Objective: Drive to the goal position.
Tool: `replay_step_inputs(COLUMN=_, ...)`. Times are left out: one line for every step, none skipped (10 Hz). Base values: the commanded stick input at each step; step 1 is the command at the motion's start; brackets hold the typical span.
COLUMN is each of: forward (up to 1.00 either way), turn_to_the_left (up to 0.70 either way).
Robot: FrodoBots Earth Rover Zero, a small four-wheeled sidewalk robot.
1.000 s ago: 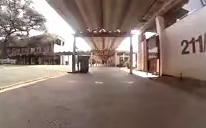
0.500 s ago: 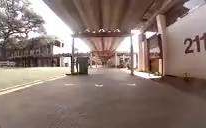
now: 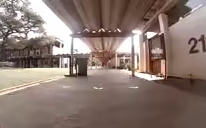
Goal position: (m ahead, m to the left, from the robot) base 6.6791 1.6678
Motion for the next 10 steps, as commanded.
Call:
replay_step_inputs(forward=0.50, turn_to_the_left=0.00)
replay_step_inputs(forward=0.50, turn_to_the_left=0.00)
replay_step_inputs(forward=0.50, turn_to_the_left=0.00)
replay_step_inputs(forward=0.50, turn_to_the_left=0.00)
replay_step_inputs(forward=0.50, turn_to_the_left=0.00)
replay_step_inputs(forward=0.50, turn_to_the_left=0.00)
replay_step_inputs(forward=0.50, turn_to_the_left=0.00)
replay_step_inputs(forward=0.50, turn_to_the_left=0.00)
replay_step_inputs(forward=0.50, turn_to_the_left=0.00)
replay_step_inputs(forward=0.50, turn_to_the_left=0.00)
